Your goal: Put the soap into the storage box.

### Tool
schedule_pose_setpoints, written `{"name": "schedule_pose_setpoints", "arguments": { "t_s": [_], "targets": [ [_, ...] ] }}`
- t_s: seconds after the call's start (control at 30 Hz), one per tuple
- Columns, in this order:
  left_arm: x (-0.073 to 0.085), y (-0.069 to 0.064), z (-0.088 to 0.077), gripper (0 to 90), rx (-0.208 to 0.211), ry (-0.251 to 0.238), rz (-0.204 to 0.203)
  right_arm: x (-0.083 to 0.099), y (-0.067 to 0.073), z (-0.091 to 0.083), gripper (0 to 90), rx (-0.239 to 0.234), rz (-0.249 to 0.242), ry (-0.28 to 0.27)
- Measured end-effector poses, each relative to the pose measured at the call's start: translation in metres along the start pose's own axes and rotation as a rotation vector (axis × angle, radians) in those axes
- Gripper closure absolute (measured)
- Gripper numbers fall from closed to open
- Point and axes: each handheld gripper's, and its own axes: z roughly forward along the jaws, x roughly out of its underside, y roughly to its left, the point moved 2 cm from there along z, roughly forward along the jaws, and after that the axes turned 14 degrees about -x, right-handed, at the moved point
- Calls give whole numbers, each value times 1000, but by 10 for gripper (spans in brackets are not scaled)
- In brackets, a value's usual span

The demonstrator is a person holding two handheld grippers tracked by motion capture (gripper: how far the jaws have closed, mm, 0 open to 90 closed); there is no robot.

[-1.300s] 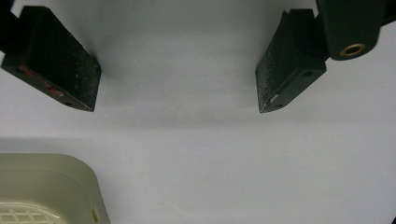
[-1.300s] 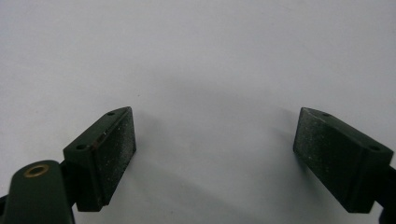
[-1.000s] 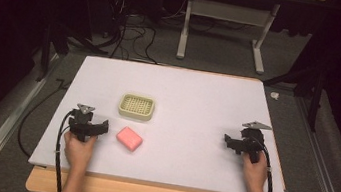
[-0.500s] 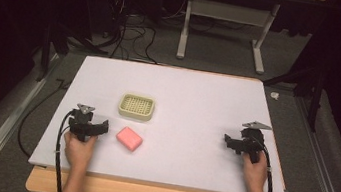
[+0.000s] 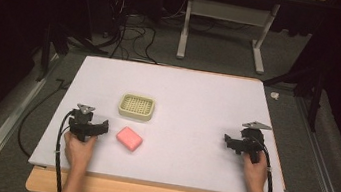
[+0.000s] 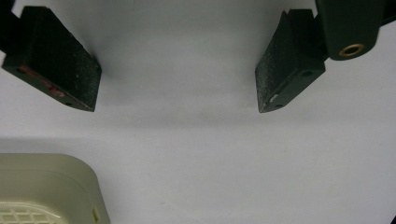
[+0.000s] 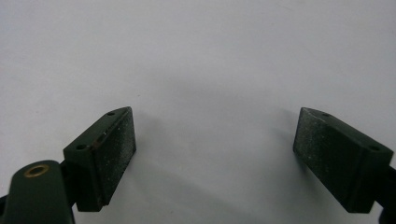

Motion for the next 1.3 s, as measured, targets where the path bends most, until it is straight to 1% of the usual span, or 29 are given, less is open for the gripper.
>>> {"name": "schedule_pose_setpoints", "arguments": {
  "t_s": [0.1, 0.2, 0.23, 0.5, 0.6, 0.67, 0.73, 0.8, 0.9, 1.0, 1.03, 1.07, 1.13, 1.2, 1.27, 1.3],
  "targets": [
    [0, 1, 0, 152, 7, 4, -4, 0, 0, 0, 136, 0, 1, 0],
    [0, 0, 0, 150, 5, 2, -3, 0, 0, 0, 136, -1, 1, 0],
    [-1, 1, 0, 148, 7, 6, 4, 0, 0, 0, 136, -1, 1, -1],
    [-1, 0, -4, 143, 32, -5, -1, 0, 0, 0, 135, 0, 1, -1],
    [0, -1, -6, 141, 42, -7, 19, 0, 0, 0, 136, -1, 1, -1],
    [-1, -1, -8, 140, 45, -14, 17, 0, 0, 0, 136, 0, 1, 0],
    [-1, -1, -13, 138, 64, -21, -1, 0, 0, 0, 135, 0, 1, -1],
    [-2, 0, -17, 137, 78, -24, 3, 0, 0, 0, 136, 0, 1, -1],
    [-3, 1, -21, 129, 82, -33, 13, 0, 0, 0, 135, 0, 3, -1],
    [-3, 0, -23, 120, 87, -41, 15, 0, 0, 0, 136, 0, 1, 0],
    [-3, 0, -26, 121, 97, -51, 24, 0, 0, 0, 136, 1, 2, 0],
    [-3, 0, -26, 127, 97, -51, 24, 0, 0, 0, 136, 1, 2, 0],
    [-3, -1, -30, 139, 119, -56, 33, 0, 0, 0, 136, 1, 2, 0],
    [-3, -3, -32, 146, 139, -61, 24, 0, 0, 0, 136, -1, 1, -1],
    [-3, -4, -33, 148, 145, -61, 29, 0, 0, 0, 136, 0, 2, 0],
    [-3, -7, -35, 148, 158, -67, 30, 0, 0, 0, 136, -1, 3, -1]
  ]
}}
